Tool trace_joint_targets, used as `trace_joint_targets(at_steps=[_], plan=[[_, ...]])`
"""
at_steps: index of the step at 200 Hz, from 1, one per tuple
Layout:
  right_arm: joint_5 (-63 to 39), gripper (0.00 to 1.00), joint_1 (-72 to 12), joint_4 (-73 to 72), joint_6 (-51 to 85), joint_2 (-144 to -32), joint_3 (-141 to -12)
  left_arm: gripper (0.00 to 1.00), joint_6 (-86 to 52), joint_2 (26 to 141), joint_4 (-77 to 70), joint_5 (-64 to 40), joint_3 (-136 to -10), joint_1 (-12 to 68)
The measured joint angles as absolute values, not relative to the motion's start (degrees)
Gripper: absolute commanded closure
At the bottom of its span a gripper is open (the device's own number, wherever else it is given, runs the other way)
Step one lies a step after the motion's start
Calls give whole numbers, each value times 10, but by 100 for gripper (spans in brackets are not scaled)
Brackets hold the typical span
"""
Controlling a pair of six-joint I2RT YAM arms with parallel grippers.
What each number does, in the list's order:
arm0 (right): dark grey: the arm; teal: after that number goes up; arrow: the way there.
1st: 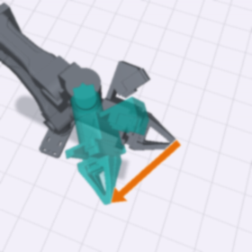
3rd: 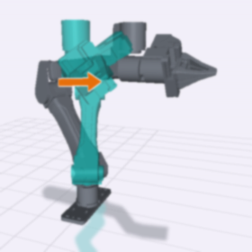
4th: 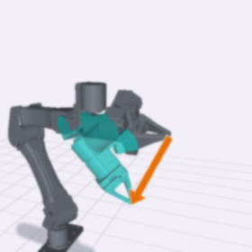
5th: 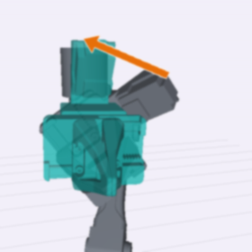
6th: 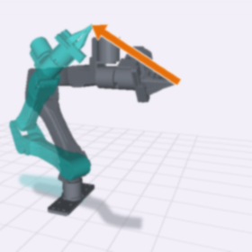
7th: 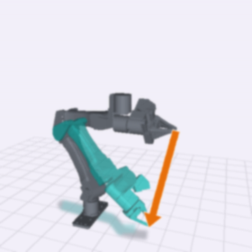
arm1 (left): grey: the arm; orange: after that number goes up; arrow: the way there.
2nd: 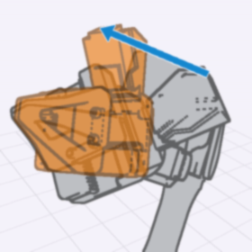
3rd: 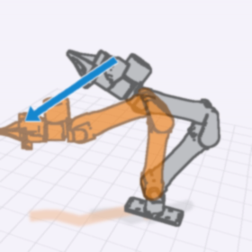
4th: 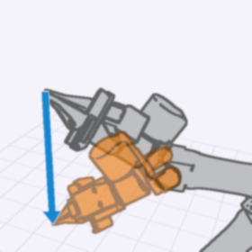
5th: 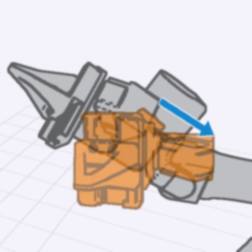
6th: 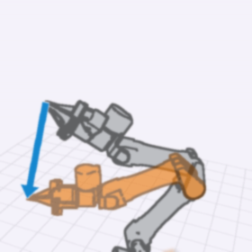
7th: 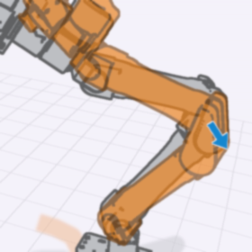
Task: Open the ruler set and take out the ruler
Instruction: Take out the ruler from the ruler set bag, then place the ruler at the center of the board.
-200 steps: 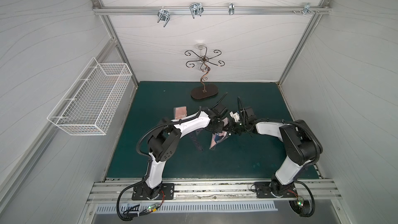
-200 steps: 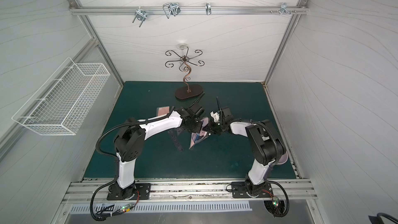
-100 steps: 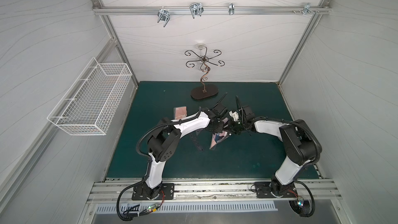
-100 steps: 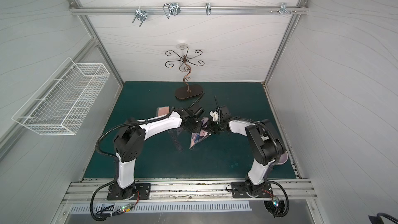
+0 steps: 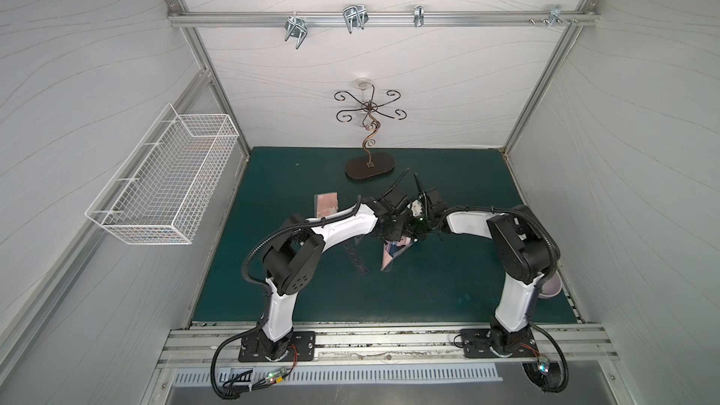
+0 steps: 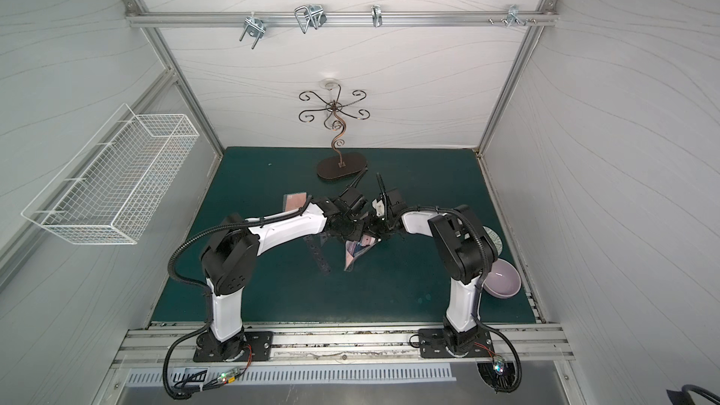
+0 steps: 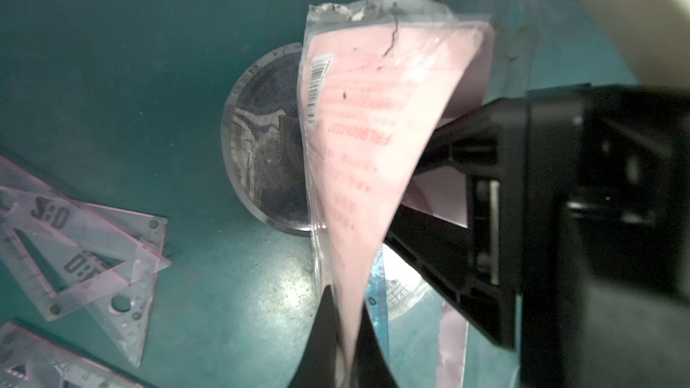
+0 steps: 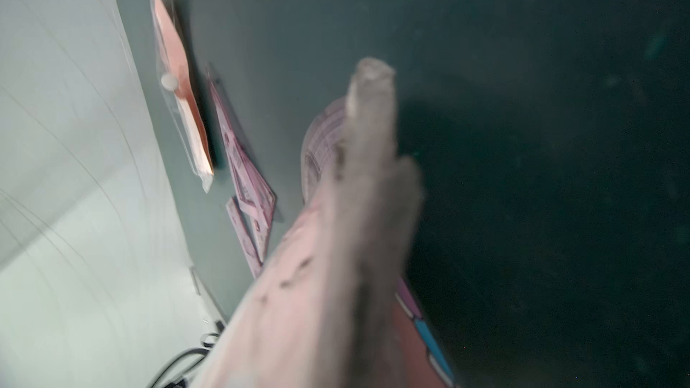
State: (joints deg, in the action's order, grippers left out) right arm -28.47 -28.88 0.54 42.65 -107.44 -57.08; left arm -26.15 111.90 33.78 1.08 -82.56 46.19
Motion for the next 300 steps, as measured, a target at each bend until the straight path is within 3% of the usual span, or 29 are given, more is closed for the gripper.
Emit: trace_joint_targets(at_steps=[51,127,193,232,300], plan=[[-279,100,-289,23,427,-1063,-575,100,-259,1119,342,31,-826,463],[-274,100,-263,81,427,-942,-572,100,-256,1119,349,55,-828,463],[-329,100,-209,84,400,-870,-561,100,-256,1119,351,56,-828,458],[-414,100,-137,98,333,-856,-568,100,-256,1105,339,50,-809,444],[-385,100,-68,210,183,-902,-585,100,-254,1080,326,35,-781,425]])
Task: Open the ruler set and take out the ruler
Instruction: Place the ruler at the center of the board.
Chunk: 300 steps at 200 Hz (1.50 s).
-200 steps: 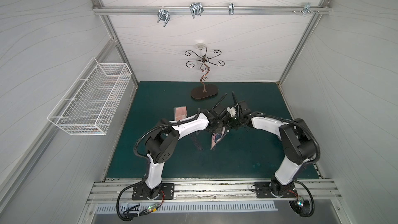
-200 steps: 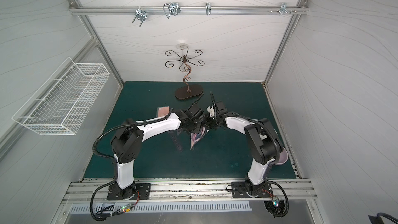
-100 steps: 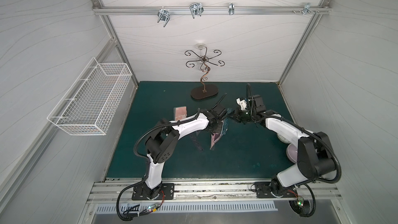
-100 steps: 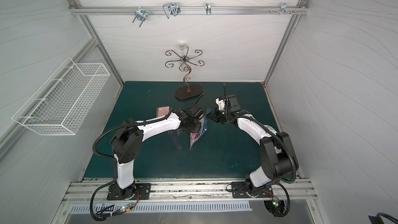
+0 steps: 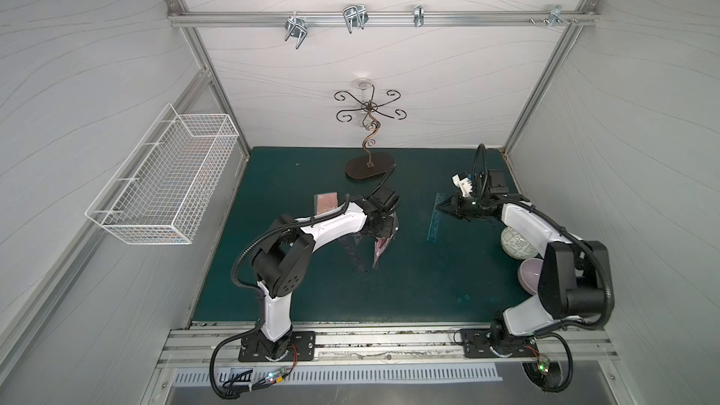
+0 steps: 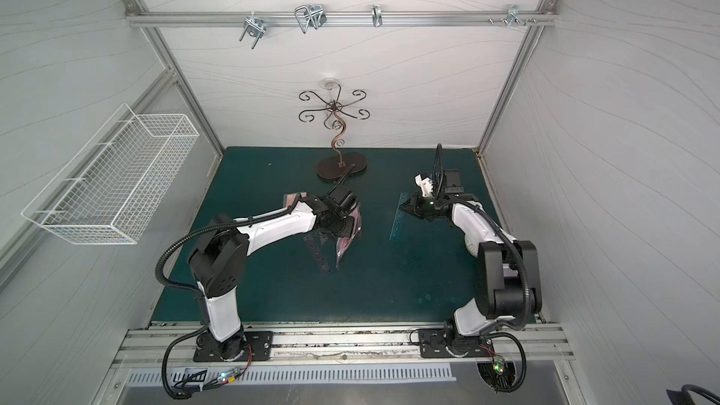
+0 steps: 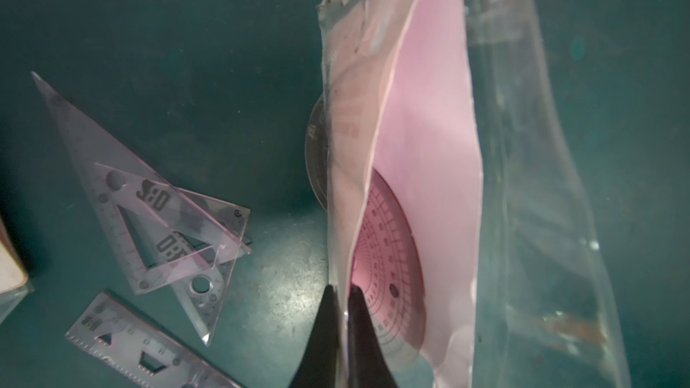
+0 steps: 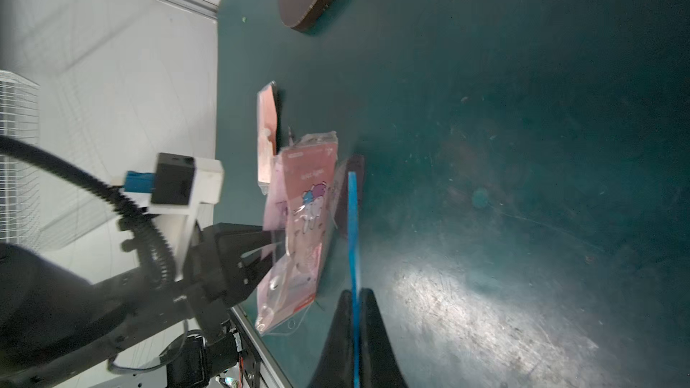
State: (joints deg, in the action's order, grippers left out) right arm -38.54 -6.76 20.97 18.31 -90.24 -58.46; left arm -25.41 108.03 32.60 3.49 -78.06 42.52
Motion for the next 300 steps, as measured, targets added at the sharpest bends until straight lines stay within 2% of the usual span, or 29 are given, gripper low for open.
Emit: trace_joint_targets(at_steps=[56,83,133,187,260,274,300], plan=[[-373,100,-130,257,123,-1101,-682,100,-252,1056,327,15,-781,425],[-372,100,-156,267,100,-1155,-733,100,-250,1044,328,15,-781,425],[-347,100,-142,328,59,-1197,-796,100,-240,1041,332,15,-781,425],[-272,100,-82,420,15,-1197,-837,100,-233,1041,337,15,-781,425],[-251,98,-33,485,-19,-1238,-907,100,-227,1034,340,15,-781,425],[-244,94,-27,501,-25,-1253,-931,100,-227,1034,340,15,-781,425],[-240,69,-23,520,-33,-1270,-958,100,-227,1034,340,15,-781,424]])
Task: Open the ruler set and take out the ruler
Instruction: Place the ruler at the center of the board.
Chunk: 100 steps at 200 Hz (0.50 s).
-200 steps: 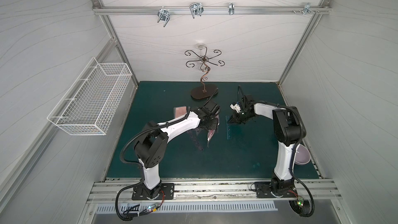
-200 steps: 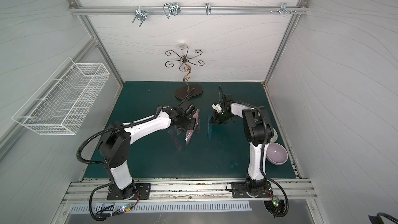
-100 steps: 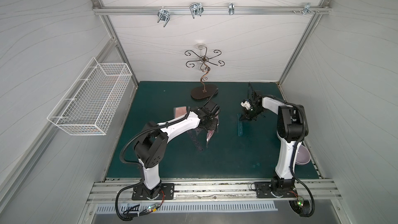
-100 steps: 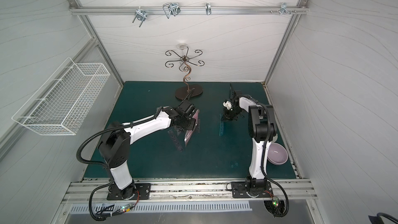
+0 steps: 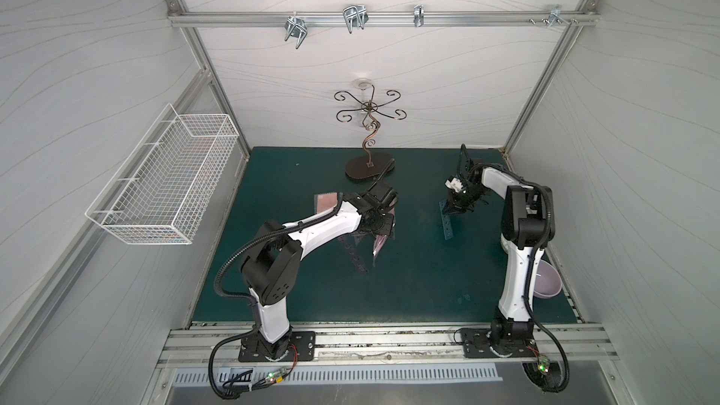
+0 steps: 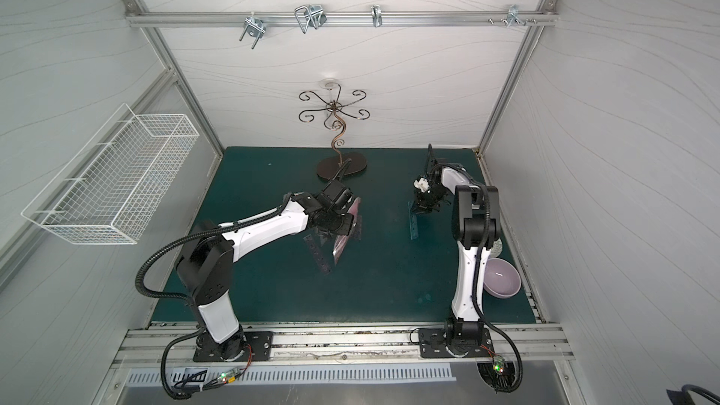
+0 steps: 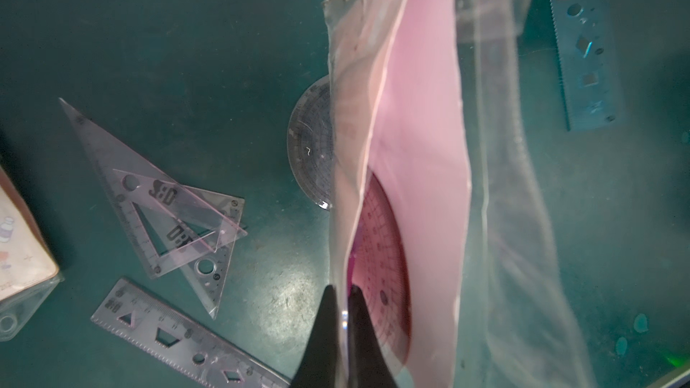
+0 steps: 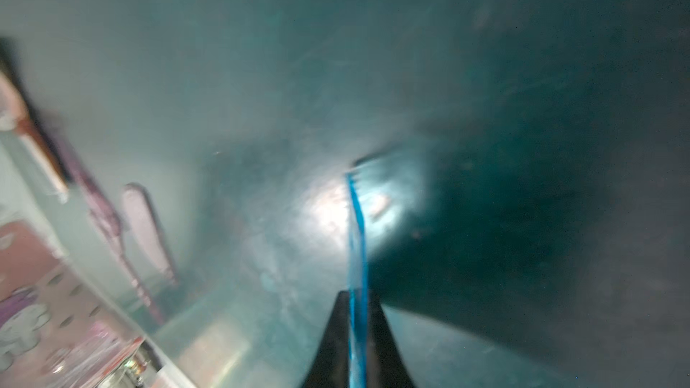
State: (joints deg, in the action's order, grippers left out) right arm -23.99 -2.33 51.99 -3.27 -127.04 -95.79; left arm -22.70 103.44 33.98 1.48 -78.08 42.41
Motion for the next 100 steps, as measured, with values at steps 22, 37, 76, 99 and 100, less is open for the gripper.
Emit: trace_joint_targets(at_steps=[22,37,76,99,100], plan=[[-232,60,-28,526,-31,-1270,-967,100,-227,1034,339,15,-781,424],[-224,59,-33,529,-27,-1268,-970,100,-227,1034,339,15,-781,424],[-180,60,-46,516,4,-1232,-946,100,-229,1034,335,13,-781,424],[-168,61,-56,486,42,-1159,-890,100,-230,1034,334,13,-781,424],[-168,62,-57,484,43,-1156,-887,100,-230,1034,334,13,-781,424]])
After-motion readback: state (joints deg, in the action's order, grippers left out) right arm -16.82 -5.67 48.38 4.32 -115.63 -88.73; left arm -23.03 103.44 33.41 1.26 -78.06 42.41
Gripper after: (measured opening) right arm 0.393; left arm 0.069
